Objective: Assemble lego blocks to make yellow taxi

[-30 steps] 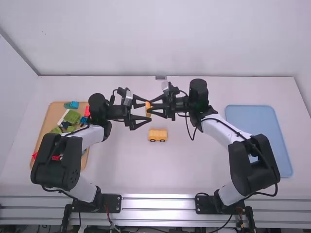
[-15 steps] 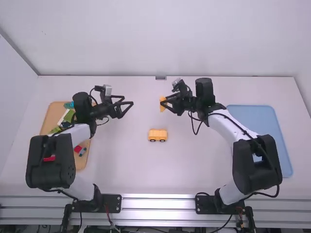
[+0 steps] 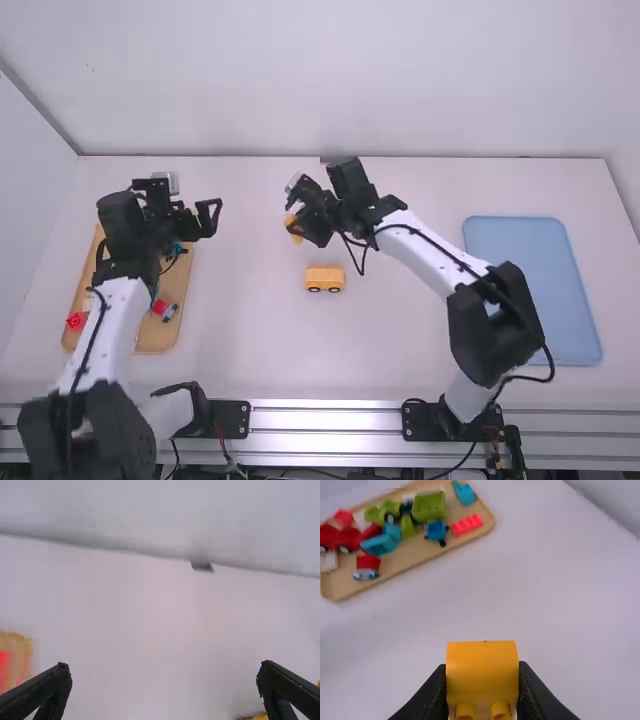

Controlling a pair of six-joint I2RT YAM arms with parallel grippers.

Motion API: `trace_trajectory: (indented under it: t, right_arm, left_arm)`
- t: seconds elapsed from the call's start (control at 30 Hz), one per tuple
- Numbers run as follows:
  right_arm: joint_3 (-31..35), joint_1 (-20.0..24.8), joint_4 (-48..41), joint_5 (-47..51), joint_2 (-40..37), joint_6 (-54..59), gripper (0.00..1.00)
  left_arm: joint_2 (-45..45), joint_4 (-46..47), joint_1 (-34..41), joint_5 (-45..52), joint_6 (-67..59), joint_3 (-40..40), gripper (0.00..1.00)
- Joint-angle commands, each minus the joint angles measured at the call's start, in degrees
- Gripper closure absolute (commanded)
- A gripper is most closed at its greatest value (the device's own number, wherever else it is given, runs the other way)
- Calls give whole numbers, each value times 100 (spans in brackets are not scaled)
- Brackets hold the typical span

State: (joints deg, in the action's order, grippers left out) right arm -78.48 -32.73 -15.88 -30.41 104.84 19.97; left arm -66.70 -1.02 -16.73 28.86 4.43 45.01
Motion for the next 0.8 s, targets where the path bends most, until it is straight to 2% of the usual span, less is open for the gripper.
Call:
trace_trajectory:
  t: [0.0, 0.13, 0.27, 0.33, 0.4, 0.57, 0.77]
  right_arm:
    - [-636, -271, -516, 232, 551, 551, 96]
    - [-1445, -719, -1445, 1093, 1156, 944, 96]
    - [-1910, -1123, -2205, 1294, 1624, 1558, 96]
    - [-1993, -1283, -2363, 1552, 1797, 1707, 98]
    - [-2072, -1421, -2328, 2306, 2033, 1508, 98]
    - [-2201, -1663, -2435, 2439, 2393, 1722, 96]
    - [-2208, -1797, -2363, 2857, 2636, 1735, 96]
  left_arm:
    - [693, 144, -66, -894, -129, -321, 1]
    - [1504, 297, -83, -1447, -96, -706, 1]
    - [2133, 269, -90, -1939, 144, -1119, 1]
    - [2367, 203, -87, -1945, 173, -1281, 1]
    - [2621, 114, -50, -1930, 173, -1438, 1]
    - [3012, 66, -96, -1928, 173, -1639, 1]
    - [3071, 81, -59, -1928, 173, -1644, 1]
